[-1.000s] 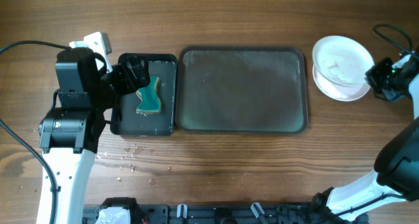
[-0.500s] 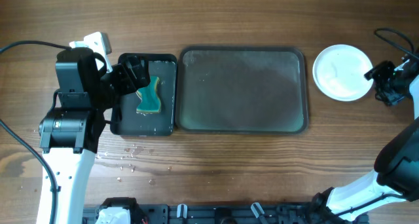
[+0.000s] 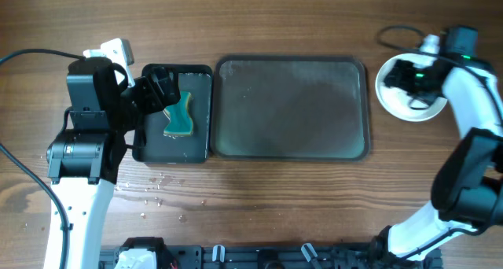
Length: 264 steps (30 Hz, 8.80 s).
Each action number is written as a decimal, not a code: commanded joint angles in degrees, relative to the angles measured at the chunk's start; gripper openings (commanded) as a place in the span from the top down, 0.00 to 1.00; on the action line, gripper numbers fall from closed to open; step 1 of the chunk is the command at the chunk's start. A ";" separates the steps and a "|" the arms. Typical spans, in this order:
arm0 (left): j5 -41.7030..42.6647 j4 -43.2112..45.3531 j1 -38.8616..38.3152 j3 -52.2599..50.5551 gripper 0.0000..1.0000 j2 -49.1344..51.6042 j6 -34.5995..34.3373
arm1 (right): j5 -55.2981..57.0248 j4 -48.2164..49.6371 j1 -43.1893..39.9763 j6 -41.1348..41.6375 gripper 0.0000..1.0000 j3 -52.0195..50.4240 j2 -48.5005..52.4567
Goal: Clean dirty plates on tray and stack at the side
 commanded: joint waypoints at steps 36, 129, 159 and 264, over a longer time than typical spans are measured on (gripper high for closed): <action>-0.33 0.15 -0.09 0.66 0.00 0.07 -0.33 | -1.22 0.79 16.06 -8.48 0.00 0.57 -0.33; -0.33 0.15 -0.09 0.66 0.00 0.07 -0.31 | 5.75 40.81 13.25 2.95 0.00 -75.52 -105.59; -0.31 -1.38 -0.04 0.66 0.00 -25.97 -0.31 | 5.75 40.81 13.25 2.97 0.00 -75.52 -105.59; -4.59 34.67 -1.18 -63.54 0.00 -63.21 -0.33 | 5.75 40.81 13.25 2.95 0.00 -75.52 -105.59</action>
